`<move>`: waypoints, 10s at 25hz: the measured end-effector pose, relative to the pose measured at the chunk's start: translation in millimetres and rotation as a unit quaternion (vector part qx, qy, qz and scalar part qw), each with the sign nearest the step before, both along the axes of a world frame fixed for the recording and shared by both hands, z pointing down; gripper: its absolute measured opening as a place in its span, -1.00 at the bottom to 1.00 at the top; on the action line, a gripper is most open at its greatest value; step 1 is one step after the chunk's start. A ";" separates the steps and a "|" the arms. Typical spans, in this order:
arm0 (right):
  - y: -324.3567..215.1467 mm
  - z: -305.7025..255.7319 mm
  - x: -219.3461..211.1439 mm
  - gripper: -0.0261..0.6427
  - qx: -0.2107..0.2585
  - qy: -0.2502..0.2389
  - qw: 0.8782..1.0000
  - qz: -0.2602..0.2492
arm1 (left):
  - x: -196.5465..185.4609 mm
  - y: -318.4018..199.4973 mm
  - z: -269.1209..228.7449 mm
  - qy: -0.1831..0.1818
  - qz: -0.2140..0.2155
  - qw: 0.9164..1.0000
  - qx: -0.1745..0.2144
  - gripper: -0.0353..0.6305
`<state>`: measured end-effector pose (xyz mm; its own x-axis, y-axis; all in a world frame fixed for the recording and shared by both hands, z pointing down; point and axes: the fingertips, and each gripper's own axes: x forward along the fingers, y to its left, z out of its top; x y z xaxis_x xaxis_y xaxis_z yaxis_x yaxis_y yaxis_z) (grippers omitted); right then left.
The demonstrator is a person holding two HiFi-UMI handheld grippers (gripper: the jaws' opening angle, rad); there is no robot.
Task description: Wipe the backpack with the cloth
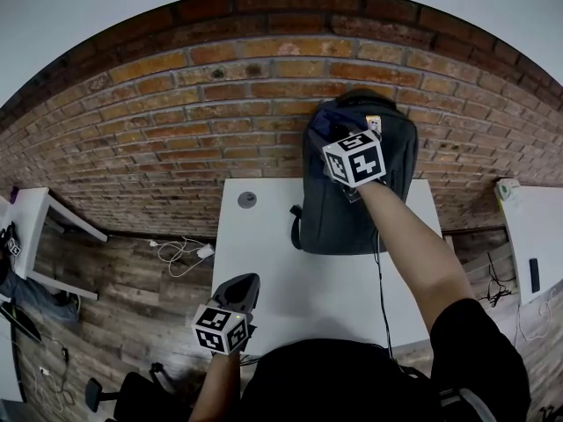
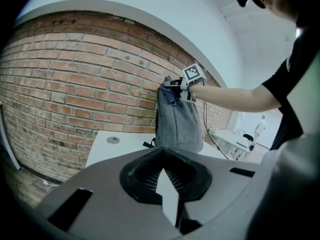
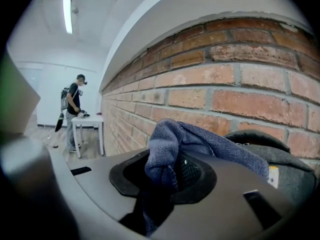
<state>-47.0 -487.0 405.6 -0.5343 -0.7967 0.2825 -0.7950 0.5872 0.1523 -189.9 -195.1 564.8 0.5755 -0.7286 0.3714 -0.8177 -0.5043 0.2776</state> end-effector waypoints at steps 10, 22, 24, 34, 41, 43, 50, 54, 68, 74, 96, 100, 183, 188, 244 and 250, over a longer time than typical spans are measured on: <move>33.4 48.0 -19.5 -0.61 -0.032 0.012 0.999 -0.026 | -7.0 4.8 -0.3 -0.002 -0.006 1.000 0.003 -0.90; 112.9 125.6 -38.9 -0.61 -0.059 0.087 0.993 -0.057 | 0.7 7.9 -4.8 -0.004 0.006 1.000 0.006 -0.90; 124.1 135.4 -40.3 -0.61 -0.070 0.082 0.993 -0.054 | 0.4 7.5 -5.3 -0.005 0.006 1.000 0.008 -0.90; 173.0 201.7 -45.9 -0.61 -0.165 0.039 0.985 -0.019 | -0.7 8.5 -3.5 -0.002 0.004 1.000 0.006 -0.90; 197.5 258.9 -57.6 -0.61 -0.247 0.013 0.969 0.007 | -7.5 10.8 -2.1 -0.005 -0.003 1.000 0.002 -0.90; 194.5 268.2 -61.7 -0.61 -0.257 0.006 0.966 0.024 | -8.5 11.4 -2.4 -0.006 -0.003 1.000 0.001 -0.90; 153.6 249.0 -78.1 -0.61 -0.261 -0.056 0.958 0.107 | -16.5 14.5 0.7 -0.008 -0.012 1.000 -0.004 -0.90; 131.5 237.2 -79.6 -0.61 -0.256 -0.075 0.952 0.148 | -22.2 15.0 1.2 -0.007 -0.019 1.000 -0.006 -0.90; 63.3 159.7 -71.9 -0.61 -0.220 -0.170 0.937 0.211 | -23.4 15.9 3.7 -0.004 -0.021 1.000 -0.008 -0.90; 26.6 104.1 -65.5 -0.61 -0.180 -0.202 0.941 0.205 | -22.8 15.6 4.3 -0.002 -0.022 1.000 -0.007 -0.90; 42.8 -63.9 36.2 -0.61 0.152 -0.061 0.973 0.160 | -11.7 4.4 0.5 -0.005 0.000 1.000 0.001 -0.90; 78.9 -69.4 84.2 -0.61 0.184 -0.047 0.964 0.185 | -4.3 -2.2 -5.9 -0.007 0.013 1.000 0.008 -0.90; 727.4 69.2 265.6 -0.62 0.007 -0.069 0.981 0.183 | 136.0 484.3 -32.0 -0.044 0.048 0.998 0.018 -0.90; 767.4 75.0 233.9 -0.61 -0.001 -0.070 0.981 0.184 | 105.0 524.2 -27.7 -0.039 0.045 0.998 0.015 -0.90; 1056.8 54.6 187.3 -0.62 0.035 -0.064 0.984 0.164 | 67.7 786.3 -29.9 -0.018 0.053 0.998 0.020 -0.91; 1062.3 53.9 196.7 -0.62 0.034 -0.062 0.985 0.159 | 76.8 792.4 -32.8 -0.019 0.050 0.998 0.021 -0.90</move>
